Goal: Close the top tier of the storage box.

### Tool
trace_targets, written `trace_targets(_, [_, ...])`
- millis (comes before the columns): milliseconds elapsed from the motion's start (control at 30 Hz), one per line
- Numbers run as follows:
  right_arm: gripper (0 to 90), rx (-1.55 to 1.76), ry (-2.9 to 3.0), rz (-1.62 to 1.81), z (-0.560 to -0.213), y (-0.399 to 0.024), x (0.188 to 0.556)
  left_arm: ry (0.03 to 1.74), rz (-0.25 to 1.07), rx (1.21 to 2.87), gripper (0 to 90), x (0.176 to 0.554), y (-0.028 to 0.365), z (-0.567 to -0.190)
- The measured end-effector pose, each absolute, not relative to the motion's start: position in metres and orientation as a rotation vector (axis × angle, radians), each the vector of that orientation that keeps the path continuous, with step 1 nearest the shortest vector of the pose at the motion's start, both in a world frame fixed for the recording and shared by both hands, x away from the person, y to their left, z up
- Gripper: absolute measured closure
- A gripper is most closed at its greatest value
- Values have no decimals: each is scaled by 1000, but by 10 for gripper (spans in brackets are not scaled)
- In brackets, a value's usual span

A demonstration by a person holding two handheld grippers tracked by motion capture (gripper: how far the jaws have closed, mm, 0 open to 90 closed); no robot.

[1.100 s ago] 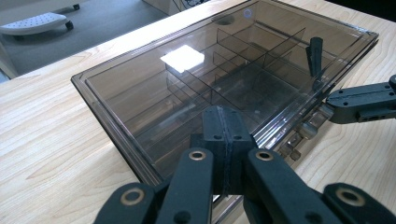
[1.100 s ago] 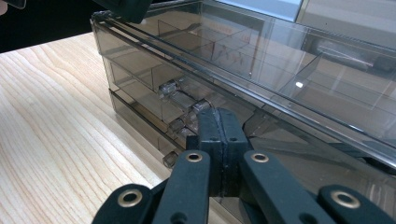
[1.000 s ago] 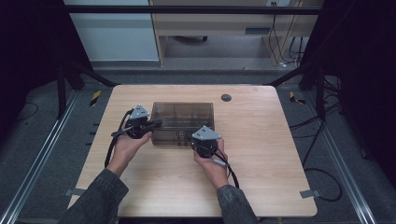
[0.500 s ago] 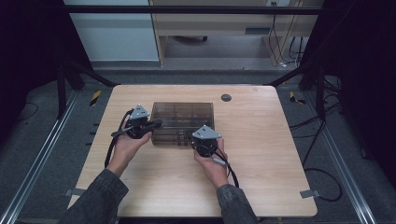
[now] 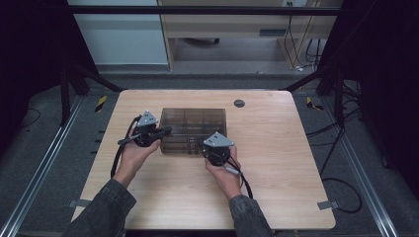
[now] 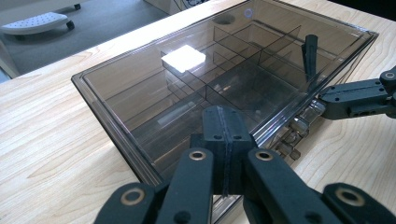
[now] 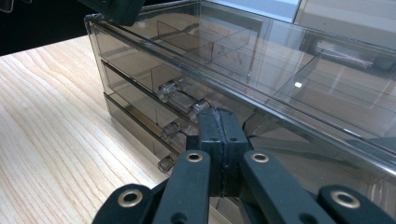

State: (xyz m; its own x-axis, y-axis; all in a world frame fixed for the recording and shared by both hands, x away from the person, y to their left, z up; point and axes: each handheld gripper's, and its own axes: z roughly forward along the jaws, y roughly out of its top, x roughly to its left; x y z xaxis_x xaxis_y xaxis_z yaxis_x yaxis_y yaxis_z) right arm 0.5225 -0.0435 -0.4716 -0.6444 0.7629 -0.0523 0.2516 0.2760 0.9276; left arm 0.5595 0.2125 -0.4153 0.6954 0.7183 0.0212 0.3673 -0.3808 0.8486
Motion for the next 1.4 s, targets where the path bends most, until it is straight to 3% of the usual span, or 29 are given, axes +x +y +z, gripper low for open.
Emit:
trace_targets(700, [900,885,2046,1359,-464,-52,511,829,523,1997,896,551,212,-414])
trace_targets(1400, [900,905,2011,1413,-445,-90,489,770,547,1928,896,500,232,-398])
